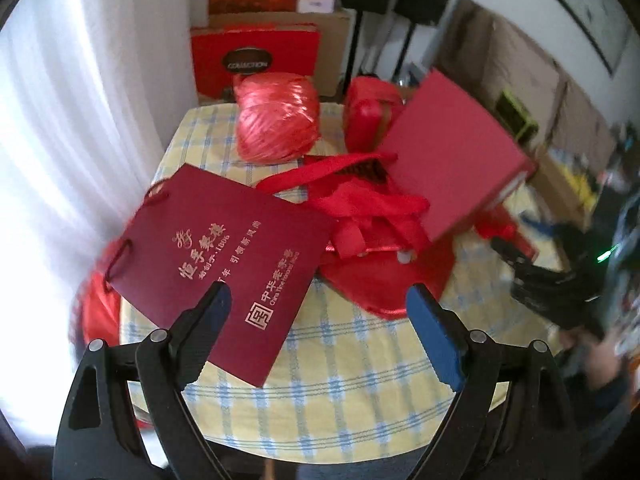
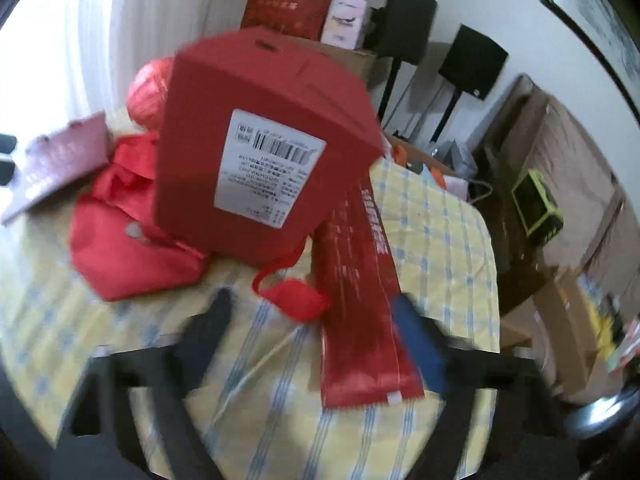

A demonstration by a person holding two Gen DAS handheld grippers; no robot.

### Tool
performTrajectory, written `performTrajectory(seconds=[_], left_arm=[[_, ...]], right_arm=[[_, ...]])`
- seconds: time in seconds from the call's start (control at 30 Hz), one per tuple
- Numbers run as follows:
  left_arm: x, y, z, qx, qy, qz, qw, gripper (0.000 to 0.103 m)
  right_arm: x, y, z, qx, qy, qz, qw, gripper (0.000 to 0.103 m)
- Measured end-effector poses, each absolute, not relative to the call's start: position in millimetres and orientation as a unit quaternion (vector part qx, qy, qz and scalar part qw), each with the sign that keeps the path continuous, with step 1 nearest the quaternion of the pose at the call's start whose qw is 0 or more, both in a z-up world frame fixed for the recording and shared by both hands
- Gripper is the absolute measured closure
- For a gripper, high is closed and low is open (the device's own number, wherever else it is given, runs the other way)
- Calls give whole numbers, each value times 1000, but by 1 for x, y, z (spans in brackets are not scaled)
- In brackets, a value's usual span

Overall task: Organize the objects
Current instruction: 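Move both grippers back from the cardboard box toward the table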

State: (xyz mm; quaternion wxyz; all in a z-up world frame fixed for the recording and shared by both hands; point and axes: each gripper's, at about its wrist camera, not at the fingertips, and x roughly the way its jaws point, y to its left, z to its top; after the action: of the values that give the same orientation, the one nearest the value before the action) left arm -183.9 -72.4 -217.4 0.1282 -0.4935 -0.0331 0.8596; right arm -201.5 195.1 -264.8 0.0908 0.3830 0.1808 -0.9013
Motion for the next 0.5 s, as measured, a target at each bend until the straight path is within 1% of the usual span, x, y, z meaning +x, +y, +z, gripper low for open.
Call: performTrajectory(seconds=[0.03,0.1,0.13,0.23,0.3,0.4,0.43,0.5], left_arm=[[-184,-75,-216,-491,-46,859,135,15],[-183,-75,-214,-486,-57,859,152,15],[-183,-74,-213,-482,-58,859,159,15],[-183,-69,-213,-471,-44,868,152,15],[-180,-56,-216,-468,7,870,156,15],[-173,-32,-226,-463,82,863,183,15],[-173,-27,-228,-461,91,864,182,15],[-178,-18,-232,-444,107,875,161,15]], right_arm=[[-205,197,-268,389,175,-900,89,81],[-210,204,-272,393,161,-902,81,88],[-210,208,-271,389,153,-905,77,94],[-200,221,-256,341,112,-931,64,98],[-187,229,-236,277,96,-955,35,98],[-166,236,-208,183,109,-977,-14,98],[-163,236,-201,170,116,-978,-20,97],[-166,235,-194,179,137,-974,-14,96]])
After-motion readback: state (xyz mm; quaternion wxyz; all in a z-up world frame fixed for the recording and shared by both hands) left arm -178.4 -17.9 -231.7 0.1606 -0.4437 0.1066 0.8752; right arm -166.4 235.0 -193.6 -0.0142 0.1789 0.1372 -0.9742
